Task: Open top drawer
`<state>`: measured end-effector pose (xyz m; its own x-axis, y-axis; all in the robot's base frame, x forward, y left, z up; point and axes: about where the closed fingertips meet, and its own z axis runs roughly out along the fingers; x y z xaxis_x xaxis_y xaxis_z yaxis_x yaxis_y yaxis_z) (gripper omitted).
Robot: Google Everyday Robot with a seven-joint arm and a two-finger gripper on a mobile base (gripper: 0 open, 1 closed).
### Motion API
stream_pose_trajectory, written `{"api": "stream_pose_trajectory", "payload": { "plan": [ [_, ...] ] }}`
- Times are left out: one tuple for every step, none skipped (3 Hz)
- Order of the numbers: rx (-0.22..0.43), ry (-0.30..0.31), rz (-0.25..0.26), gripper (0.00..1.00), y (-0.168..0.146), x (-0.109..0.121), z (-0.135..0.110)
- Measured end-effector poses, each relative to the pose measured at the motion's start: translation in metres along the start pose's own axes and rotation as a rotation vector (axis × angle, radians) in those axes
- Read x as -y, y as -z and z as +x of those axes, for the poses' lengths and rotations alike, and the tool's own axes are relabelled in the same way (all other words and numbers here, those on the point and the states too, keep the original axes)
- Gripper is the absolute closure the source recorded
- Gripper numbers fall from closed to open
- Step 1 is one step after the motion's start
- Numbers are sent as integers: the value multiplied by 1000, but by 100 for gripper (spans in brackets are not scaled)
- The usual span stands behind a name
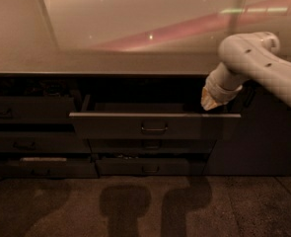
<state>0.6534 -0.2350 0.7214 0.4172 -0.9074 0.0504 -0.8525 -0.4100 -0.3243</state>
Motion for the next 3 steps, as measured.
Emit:
{"api": "stream_pose_trajectory", "payload": {
  "plan": [
    [150, 18, 27, 100, -5, -5, 11],
    [165, 43, 45, 100, -3, 1, 10],
    [164, 43, 45, 100, -3, 1, 10]
  ]
}}
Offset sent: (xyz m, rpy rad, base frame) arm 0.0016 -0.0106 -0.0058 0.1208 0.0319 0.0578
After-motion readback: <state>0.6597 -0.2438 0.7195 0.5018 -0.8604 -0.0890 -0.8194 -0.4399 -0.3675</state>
